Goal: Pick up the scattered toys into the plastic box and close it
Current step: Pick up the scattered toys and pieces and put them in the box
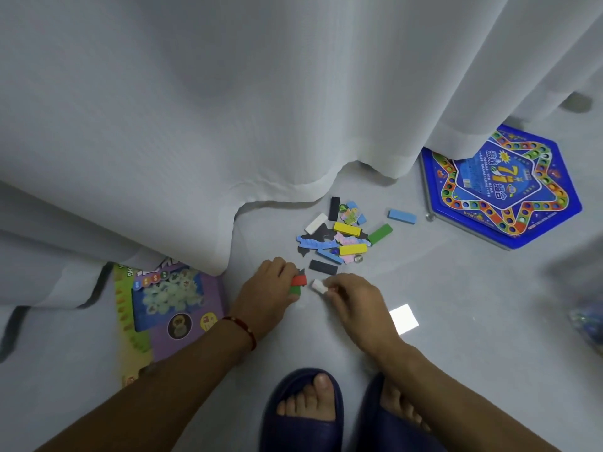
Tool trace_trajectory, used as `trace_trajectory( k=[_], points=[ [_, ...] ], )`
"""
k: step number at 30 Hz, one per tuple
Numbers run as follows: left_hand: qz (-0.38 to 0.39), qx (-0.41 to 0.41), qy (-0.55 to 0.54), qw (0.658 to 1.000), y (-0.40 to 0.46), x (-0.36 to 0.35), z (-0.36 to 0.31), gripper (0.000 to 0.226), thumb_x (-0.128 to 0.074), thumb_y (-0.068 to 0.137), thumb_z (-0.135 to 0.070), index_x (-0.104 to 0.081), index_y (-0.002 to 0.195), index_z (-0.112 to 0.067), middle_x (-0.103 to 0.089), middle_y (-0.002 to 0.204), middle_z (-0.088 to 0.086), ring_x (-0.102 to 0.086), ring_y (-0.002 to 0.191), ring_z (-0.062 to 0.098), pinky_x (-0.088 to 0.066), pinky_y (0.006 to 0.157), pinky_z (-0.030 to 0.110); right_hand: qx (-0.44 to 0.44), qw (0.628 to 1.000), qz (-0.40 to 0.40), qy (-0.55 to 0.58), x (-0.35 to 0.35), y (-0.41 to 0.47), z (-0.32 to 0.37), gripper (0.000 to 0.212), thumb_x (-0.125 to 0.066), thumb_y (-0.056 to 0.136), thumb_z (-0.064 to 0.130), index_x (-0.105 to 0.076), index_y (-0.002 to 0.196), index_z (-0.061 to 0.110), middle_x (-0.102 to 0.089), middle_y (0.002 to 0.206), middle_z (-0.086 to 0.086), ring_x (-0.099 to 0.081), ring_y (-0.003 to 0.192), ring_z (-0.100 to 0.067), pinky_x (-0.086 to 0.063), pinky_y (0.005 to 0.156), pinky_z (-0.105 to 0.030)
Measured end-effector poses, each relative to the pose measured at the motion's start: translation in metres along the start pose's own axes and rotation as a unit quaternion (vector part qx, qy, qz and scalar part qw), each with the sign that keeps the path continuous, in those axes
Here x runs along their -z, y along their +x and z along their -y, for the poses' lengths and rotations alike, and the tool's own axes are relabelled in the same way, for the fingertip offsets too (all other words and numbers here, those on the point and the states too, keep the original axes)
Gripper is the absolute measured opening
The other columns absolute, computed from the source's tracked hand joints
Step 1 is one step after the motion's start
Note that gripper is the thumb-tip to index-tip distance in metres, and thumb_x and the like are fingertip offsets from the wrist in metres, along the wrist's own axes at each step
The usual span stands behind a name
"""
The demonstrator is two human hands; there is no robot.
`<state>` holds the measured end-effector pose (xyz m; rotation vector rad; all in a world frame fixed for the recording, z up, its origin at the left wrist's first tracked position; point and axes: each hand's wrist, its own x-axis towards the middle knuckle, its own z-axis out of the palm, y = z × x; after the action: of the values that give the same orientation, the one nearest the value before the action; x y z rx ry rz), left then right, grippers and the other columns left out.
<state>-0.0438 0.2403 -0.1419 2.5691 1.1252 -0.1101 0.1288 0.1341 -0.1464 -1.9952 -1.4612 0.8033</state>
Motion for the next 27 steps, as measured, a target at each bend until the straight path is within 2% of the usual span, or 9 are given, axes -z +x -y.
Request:
trace_trajectory(
  k=[1, 3, 5, 6, 8, 11, 13, 17, 27],
  points=[
    [-0.003, 0.001, 0.012, 1.000, 0.000, 0.000, -0.001, 0.036, -0.072, 0.082, -0.030, -0.056, 0.112, -0.018, -0.054, 0.109, 0.002, -0.052, 0.094, 0.021, -0.047, 0.075, 0.030, -0.105, 0.985, -0.012, 0.138, 0.007, 0.001, 0.003, 0.016, -0.066, 0.095, 0.018, -0.073, 0.110, 0.019, -0.071, 0.102, 0.005, -0.065, 0.091, -0.013, -0.053, 0.079, -0.022],
    [0.000, 0.006, 0.030, 1.000, 0.000, 0.000, -0.005, 0.038, -0.074, 0.081, -0.030, -0.055, 0.112, -0.018, -0.055, 0.109, 0.004, -0.051, 0.092, 0.021, -0.045, 0.076, 0.029, -0.275, 0.850, -0.009, 0.450, 0.020, 0.006, 0.007, 0.019, -0.062, 0.096, 0.009, -0.073, 0.112, 0.009, -0.072, 0.104, -0.002, -0.071, 0.088, -0.021, -0.057, 0.076, -0.024],
    [0.012, 0.007, 0.017, 1.000, 0.001, -0.002, -0.008, 0.038, -0.069, 0.086, -0.027, -0.050, 0.117, -0.017, -0.051, 0.116, 0.006, -0.048, 0.097, 0.021, -0.040, 0.080, 0.027, -0.313, 0.701, 0.012, 0.640, 0.032, 0.011, 0.005, 0.027, -0.053, 0.094, 0.006, -0.067, 0.114, -0.005, -0.068, 0.103, -0.014, -0.067, 0.086, -0.026, -0.060, 0.076, -0.035],
    [0.017, 0.006, 0.007, 1.000, 0.002, -0.003, -0.008, 0.038, -0.067, 0.088, -0.025, -0.048, 0.119, -0.017, -0.049, 0.118, 0.006, -0.048, 0.098, 0.020, -0.039, 0.081, 0.026, -0.304, 0.673, 0.023, 0.674, 0.037, 0.014, 0.003, 0.031, -0.051, 0.089, 0.011, -0.065, 0.111, -0.008, -0.065, 0.098, -0.017, -0.063, 0.082, -0.025, -0.058, 0.073, -0.037],
    [0.025, 0.013, -0.012, 1.000, 0.003, -0.004, -0.009, 0.035, -0.066, 0.089, -0.021, -0.046, 0.118, -0.017, -0.046, 0.119, 0.006, -0.048, 0.097, 0.018, -0.038, 0.079, 0.023, -0.286, 0.700, 0.021, 0.654, 0.041, 0.022, 0.006, 0.033, -0.051, 0.082, 0.022, -0.064, 0.096, -0.004, -0.060, 0.085, -0.016, -0.053, 0.069, -0.022, -0.049, 0.062, -0.034],
    [0.029, 0.027, -0.034, 0.999, 0.001, -0.006, -0.011, 0.038, -0.067, 0.088, -0.017, -0.046, 0.120, -0.015, -0.044, 0.122, 0.006, -0.049, 0.100, 0.017, -0.037, 0.081, 0.020, -0.216, 0.910, -0.023, 0.354, 0.037, 0.039, 0.013, 0.034, -0.054, 0.096, 0.035, -0.064, 0.079, 0.007, -0.060, 0.071, -0.006, -0.048, 0.062, -0.023, -0.042, 0.056, -0.034],
    [0.018, 0.043, -0.041, 0.998, -0.002, -0.007, -0.011, 0.041, -0.068, 0.087, -0.018, -0.048, 0.122, -0.014, -0.047, 0.120, 0.007, -0.051, 0.101, 0.019, -0.040, 0.085, 0.022, -0.098, 0.993, -0.024, 0.056, 0.027, 0.049, 0.014, 0.030, -0.053, 0.099, 0.044, -0.064, 0.090, 0.018, -0.066, 0.080, 0.000, -0.057, 0.072, -0.021, -0.050, 0.065, -0.036],
    [-0.006, 0.059, -0.046, 0.997, -0.005, -0.007, -0.013, 0.026, -0.070, 0.086, -0.019, -0.053, 0.105, -0.012, -0.052, 0.102, 0.007, -0.051, 0.085, 0.020, -0.038, 0.071, 0.023, 0.010, 0.977, 0.014, -0.210, 0.002, 0.056, 0.009, 0.030, -0.054, 0.098, 0.045, -0.050, 0.118, 0.023, -0.068, 0.100, 0.001, -0.064, 0.082, -0.024, -0.056, 0.070, -0.038],
    [0.018, 0.105, -0.123, 0.987, -0.001, 0.004, -0.017, 0.031, -0.068, 0.087, -0.023, -0.042, 0.104, -0.021, -0.057, 0.108, 0.005, -0.052, 0.090, 0.017, -0.040, 0.074, 0.022, 0.004, 0.951, 0.093, -0.294, 0.000, 0.054, 0.014, 0.036, -0.048, 0.101, 0.038, -0.047, 0.124, 0.010, -0.066, 0.111, -0.010, -0.066, 0.090, -0.026, -0.051, 0.071, -0.034]
  ],
)
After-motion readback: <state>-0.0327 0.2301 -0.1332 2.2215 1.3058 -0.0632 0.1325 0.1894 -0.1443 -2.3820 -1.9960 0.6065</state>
